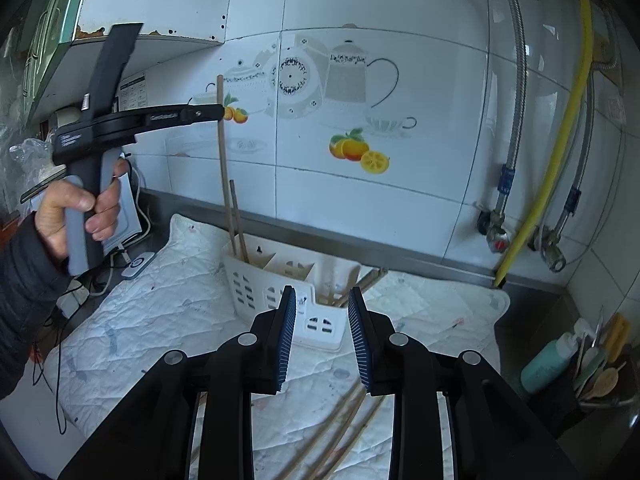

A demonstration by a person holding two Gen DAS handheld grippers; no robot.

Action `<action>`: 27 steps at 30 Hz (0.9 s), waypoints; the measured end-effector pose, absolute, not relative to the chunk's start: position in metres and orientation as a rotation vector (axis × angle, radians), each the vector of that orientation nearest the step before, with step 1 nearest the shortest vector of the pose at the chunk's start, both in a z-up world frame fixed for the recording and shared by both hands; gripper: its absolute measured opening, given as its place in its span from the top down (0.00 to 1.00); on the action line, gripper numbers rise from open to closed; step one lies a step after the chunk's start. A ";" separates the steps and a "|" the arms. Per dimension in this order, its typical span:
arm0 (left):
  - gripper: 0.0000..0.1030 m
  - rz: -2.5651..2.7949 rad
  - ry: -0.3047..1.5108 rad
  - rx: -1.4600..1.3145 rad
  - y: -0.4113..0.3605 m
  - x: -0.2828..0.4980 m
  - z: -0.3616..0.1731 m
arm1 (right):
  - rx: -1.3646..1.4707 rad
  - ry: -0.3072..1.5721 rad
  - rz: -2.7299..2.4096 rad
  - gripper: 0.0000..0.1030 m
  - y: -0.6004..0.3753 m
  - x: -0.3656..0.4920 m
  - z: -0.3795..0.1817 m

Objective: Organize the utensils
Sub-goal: 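Open the right tool over the holder while the left tool releases its chopstick inside, then lower the left tool onto a chopstick and close while the right tool grasps another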

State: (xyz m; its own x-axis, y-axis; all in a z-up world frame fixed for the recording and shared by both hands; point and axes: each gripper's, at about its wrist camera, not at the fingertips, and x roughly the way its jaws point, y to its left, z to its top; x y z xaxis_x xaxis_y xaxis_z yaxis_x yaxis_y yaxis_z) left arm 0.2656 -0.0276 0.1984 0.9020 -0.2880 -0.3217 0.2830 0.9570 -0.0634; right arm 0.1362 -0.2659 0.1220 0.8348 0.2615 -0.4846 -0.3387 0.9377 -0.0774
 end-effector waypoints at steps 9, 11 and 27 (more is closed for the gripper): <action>0.94 -0.289 0.412 -0.016 -0.023 0.278 0.174 | -0.108 0.527 0.295 0.69 -0.279 0.118 0.087; 0.91 -0.283 0.416 -0.007 -0.022 0.275 0.170 | -0.082 0.550 0.289 0.69 -0.284 0.112 0.073; 0.50 -0.259 0.456 0.012 0.001 0.187 0.139 | 0.011 0.704 0.180 0.69 -0.301 0.053 -0.031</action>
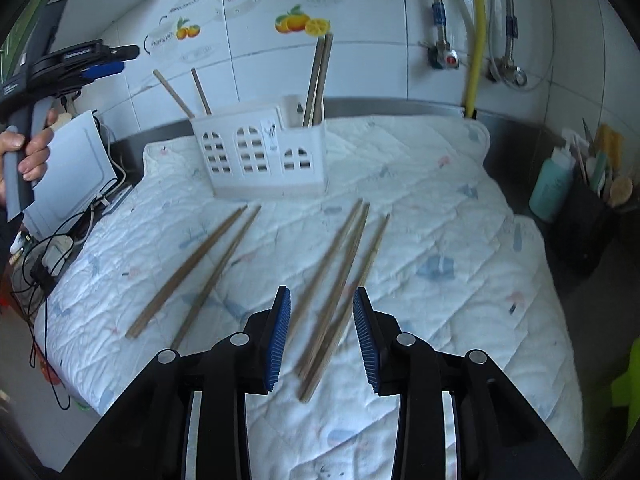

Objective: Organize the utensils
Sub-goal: 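Lower the left tool onto a chopstick and close while the right tool grasps another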

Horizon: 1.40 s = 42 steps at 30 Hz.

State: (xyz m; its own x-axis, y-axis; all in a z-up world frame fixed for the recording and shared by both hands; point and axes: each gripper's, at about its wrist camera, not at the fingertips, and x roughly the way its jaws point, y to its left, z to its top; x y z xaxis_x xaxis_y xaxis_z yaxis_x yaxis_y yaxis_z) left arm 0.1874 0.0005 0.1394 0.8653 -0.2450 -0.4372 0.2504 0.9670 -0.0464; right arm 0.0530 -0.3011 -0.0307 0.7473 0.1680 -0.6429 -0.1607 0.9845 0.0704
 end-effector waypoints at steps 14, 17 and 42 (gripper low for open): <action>0.36 -0.236 0.598 -0.038 0.021 0.094 0.045 | 0.070 0.768 0.117 0.77 -0.297 0.031 -0.086; 0.35 -0.217 0.622 -0.035 0.024 0.084 0.031 | 0.105 0.782 0.119 0.81 -0.298 0.032 -0.096; 0.64 -0.357 0.907 0.039 -0.020 0.068 -0.082 | 0.106 0.764 0.029 0.88 -0.302 0.049 -0.105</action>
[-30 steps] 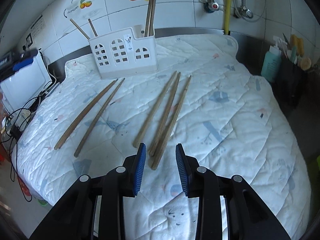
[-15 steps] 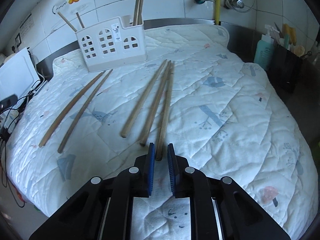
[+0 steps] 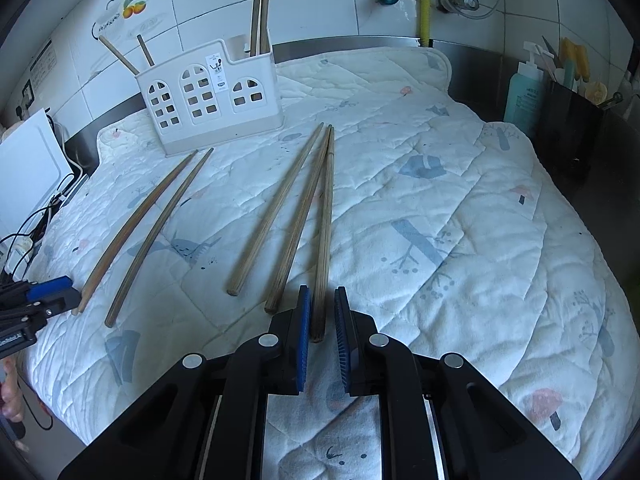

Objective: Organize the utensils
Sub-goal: 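Lower the left tool onto a chopstick and close while the right tool grasps another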

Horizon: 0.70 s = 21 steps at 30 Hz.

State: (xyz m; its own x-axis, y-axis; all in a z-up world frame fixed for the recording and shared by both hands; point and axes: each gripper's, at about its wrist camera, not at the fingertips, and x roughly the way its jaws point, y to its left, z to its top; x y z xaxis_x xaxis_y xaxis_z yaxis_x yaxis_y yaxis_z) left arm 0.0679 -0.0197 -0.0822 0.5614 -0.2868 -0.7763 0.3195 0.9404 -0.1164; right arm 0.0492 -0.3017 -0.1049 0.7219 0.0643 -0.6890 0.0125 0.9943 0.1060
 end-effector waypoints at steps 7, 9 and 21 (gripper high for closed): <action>0.66 -0.319 0.896 0.051 -0.020 0.069 -0.081 | 0.103 0.764 0.026 0.88 -0.301 0.048 -0.105; 0.68 -0.314 0.888 0.070 -0.025 0.067 -0.082 | 0.099 0.763 0.025 0.88 -0.301 0.048 -0.105; 0.77 -0.253 0.861 0.117 -0.035 0.078 -0.084 | 0.091 0.760 0.025 0.88 -0.301 0.050 -0.106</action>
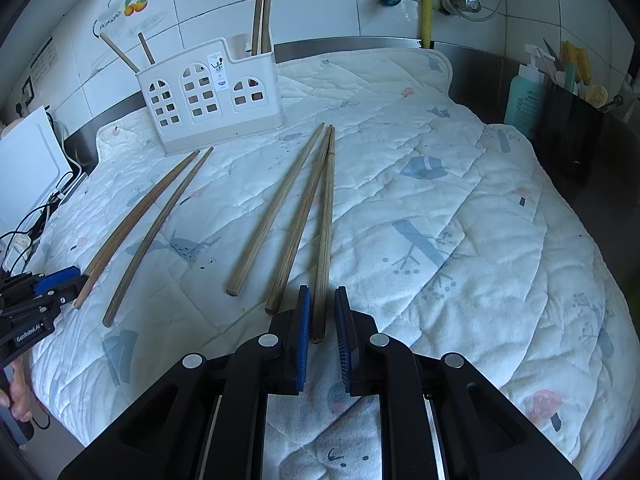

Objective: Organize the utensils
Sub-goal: 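Lower the left tool onto a chopstick and close while the right tool grasps another, then lift both held chopsticks toward the white utensil holder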

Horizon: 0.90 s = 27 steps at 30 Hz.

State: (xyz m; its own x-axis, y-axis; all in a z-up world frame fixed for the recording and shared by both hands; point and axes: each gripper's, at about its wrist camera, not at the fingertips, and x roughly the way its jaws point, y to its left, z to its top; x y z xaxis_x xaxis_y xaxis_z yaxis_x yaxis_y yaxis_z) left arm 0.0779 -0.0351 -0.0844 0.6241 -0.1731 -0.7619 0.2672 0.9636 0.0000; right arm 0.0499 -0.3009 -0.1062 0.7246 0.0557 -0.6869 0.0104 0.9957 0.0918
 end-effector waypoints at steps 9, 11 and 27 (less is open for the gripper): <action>0.85 -0.286 0.832 0.090 -0.033 0.088 -0.086 | 0.110 0.745 0.022 0.92 -0.305 0.053 -0.108; 0.87 -0.294 0.837 0.098 -0.035 0.090 -0.086 | 0.105 0.738 0.016 0.93 -0.305 0.051 -0.106; 0.94 -0.343 0.829 0.005 -0.017 0.095 -0.059 | -0.051 0.499 0.031 0.93 -0.311 0.023 0.007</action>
